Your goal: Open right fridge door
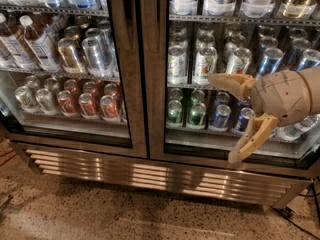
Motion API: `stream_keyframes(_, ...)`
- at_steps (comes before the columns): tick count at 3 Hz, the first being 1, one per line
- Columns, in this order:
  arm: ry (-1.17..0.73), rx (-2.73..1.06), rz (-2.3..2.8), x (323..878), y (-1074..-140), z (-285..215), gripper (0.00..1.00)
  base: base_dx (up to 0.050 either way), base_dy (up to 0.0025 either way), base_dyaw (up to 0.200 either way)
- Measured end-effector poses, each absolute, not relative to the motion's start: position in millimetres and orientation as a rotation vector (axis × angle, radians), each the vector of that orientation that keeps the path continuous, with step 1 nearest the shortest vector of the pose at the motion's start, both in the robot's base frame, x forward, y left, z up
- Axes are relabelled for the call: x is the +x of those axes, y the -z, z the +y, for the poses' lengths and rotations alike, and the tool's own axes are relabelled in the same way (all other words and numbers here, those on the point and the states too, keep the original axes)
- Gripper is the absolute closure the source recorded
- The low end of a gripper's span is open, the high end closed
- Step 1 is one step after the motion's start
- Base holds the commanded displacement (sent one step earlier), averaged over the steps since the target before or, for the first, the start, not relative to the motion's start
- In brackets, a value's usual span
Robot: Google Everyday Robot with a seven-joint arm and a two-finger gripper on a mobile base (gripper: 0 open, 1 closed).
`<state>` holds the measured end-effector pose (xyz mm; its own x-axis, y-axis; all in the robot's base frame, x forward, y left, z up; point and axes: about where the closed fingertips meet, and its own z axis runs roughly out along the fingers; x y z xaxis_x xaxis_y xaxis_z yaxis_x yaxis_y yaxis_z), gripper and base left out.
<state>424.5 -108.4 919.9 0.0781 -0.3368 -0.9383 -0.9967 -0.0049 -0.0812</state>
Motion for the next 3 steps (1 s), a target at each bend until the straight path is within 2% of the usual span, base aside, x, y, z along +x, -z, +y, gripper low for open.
stream_keyframes(1,-0.910,-1.436,1.416,424.9,-919.3,-109.0,0.00,0.000,0.00000,0.000)
stream_keyframes(3,-0.933,-1.432,1.396,424.5,-920.2,-106.9,0.00,0.000,0.00000,0.000)
